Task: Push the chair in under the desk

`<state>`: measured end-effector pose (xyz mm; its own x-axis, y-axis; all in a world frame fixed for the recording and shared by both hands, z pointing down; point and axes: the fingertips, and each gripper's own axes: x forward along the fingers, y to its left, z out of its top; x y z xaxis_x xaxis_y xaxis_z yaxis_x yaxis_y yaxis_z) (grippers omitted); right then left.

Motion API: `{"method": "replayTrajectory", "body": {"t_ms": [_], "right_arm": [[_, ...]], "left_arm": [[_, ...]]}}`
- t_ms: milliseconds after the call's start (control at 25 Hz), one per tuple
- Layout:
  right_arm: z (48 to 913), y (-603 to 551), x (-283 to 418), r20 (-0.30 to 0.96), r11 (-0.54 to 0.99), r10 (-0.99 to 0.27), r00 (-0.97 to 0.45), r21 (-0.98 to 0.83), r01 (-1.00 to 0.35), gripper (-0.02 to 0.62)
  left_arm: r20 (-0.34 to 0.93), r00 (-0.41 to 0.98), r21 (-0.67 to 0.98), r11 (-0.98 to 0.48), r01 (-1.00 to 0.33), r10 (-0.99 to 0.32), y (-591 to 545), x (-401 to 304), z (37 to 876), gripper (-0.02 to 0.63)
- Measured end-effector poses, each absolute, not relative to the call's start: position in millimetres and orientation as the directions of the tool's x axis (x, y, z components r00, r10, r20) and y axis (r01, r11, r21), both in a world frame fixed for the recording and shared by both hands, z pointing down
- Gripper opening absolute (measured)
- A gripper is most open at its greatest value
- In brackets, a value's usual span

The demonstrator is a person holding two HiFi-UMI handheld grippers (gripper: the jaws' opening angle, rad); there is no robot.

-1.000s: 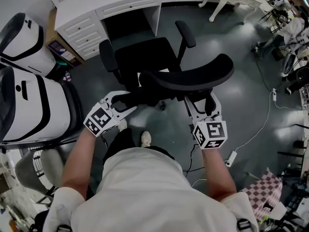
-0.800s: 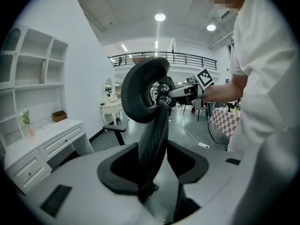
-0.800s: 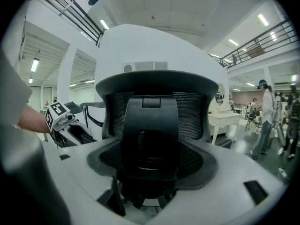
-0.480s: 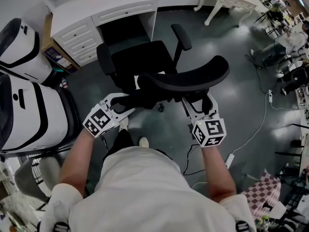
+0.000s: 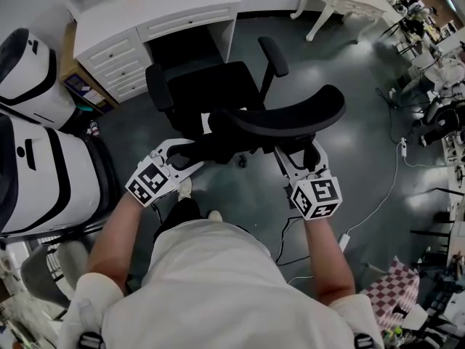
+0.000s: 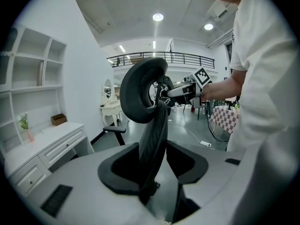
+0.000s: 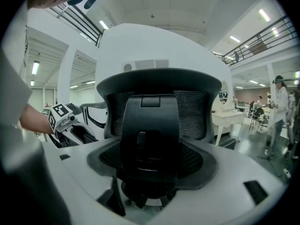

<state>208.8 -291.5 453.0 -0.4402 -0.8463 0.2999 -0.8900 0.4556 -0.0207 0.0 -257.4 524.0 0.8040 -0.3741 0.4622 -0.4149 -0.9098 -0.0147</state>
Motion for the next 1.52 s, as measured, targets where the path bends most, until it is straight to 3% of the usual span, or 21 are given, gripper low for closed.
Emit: {"method": "replayTrajectory", "body": {"t_ms": [1520], "right_arm": [[457, -393, 185, 0.35, 0.462, -0.827, -0.439, -0.022, -0.887, 0.311]], "left_arm": [[0.484, 0.816, -0.001, -0.932, -0.361, -0.317, -346, -24, 526, 0.153]]}}
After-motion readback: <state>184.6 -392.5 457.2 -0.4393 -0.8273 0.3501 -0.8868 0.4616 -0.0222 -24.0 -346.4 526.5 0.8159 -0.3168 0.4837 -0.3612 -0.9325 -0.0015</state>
